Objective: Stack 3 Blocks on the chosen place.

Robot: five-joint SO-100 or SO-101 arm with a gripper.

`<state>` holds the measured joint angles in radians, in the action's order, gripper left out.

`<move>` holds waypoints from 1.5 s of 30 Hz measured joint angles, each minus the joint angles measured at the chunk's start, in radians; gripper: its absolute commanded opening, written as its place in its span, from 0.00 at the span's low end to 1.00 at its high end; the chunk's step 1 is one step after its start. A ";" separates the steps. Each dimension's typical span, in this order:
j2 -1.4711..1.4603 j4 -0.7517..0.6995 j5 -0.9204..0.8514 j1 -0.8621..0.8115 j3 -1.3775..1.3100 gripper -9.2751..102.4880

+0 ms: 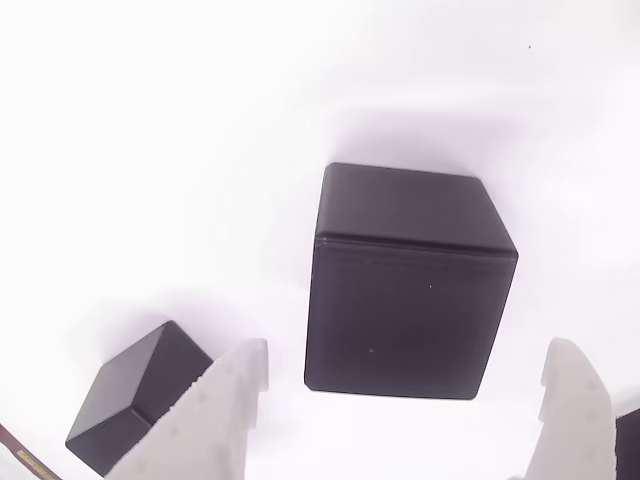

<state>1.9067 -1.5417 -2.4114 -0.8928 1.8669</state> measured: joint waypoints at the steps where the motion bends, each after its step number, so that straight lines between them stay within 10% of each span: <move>1: -0.006 0.021 -0.005 -0.011 0.008 0.38; 45: -0.186 0.183 0.120 0.126 0.089 0.28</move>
<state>1.7211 -1.3591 -2.2918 -0.7670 1.9558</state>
